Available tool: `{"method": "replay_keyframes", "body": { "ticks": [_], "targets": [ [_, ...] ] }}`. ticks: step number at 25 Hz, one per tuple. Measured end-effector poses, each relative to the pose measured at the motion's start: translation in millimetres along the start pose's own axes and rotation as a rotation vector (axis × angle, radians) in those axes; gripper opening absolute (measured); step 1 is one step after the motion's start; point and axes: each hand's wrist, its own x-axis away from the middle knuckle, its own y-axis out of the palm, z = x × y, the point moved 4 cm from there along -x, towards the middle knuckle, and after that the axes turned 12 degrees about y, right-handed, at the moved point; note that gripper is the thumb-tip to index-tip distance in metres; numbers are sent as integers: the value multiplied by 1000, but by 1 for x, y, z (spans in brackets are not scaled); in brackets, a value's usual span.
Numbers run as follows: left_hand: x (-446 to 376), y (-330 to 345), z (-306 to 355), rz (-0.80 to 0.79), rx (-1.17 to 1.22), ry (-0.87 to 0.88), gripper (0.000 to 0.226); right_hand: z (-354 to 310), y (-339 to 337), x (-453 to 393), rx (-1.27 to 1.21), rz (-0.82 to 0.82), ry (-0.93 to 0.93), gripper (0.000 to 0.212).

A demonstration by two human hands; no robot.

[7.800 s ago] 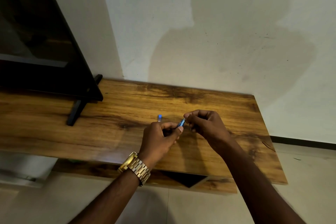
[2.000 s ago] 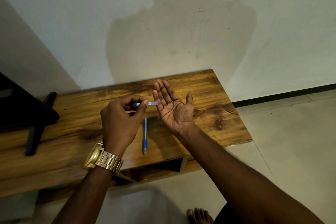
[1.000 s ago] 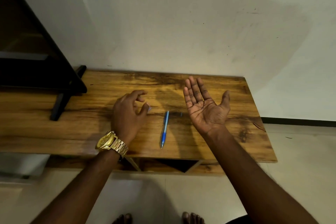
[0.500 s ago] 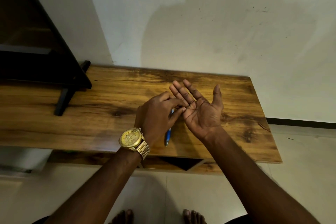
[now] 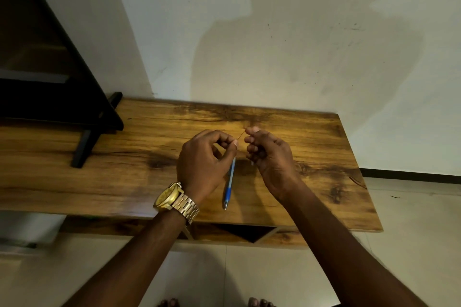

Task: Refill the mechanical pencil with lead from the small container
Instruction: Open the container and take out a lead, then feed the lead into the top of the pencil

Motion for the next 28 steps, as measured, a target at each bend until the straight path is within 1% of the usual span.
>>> {"method": "replay_keyframes", "body": {
  "ticks": [1, 2, 4, 7, 10, 12, 14, 15, 17, 20, 22, 23, 26, 28],
  "targets": [
    [-1, -1, -1, 2, -5, -13, 9, 1, 0, 0, 59, 22, -33, 18],
    [-1, 0, -1, -1, -13, -17, 8, 3, 1, -1, 95, 28, -51, 10],
    [0, 1, -1, -10, -37, -6, 7, 4, 2, 0, 136, 31, -53, 7],
    [2, 4, 1, -31, -75, 21, 7, 5, 3, 0, 156, -9, -48, 6],
    [3, 5, -1, -48, -63, 18, 19, 2, 0, 1, 116, 25, -41, 3],
    [7, 11, -8, -138, -74, -61, 28, -6, -10, -1, -20, 107, -38, 5],
    [15, 21, -16, -291, -147, -159, 33, -15, -26, -3, -169, 210, -32, 8],
    [19, 26, -18, -354, -204, -182, 37, -19, -33, -3, -222, 253, -32, 8],
    [25, 33, -19, -423, -297, -166, 40, -23, -45, -3, -268, 309, -32, 8],
    [27, 36, -17, -446, -331, -127, 27, -25, -48, -2, -242, 304, -31, 7],
    [24, 34, -12, -435, -346, -81, 21, -25, -45, 0, -214, 266, -45, 6],
    [22, 31, -9, -403, -320, -44, 20, -25, -43, 1, -196, 243, -59, 7],
    [10, 18, -2, -201, -118, 61, 18, -28, -36, 4, -159, 165, -107, 14],
    [5, 10, -2, -84, -26, 105, 16, -28, -29, 7, -148, 111, -117, 14]
  ]
}}
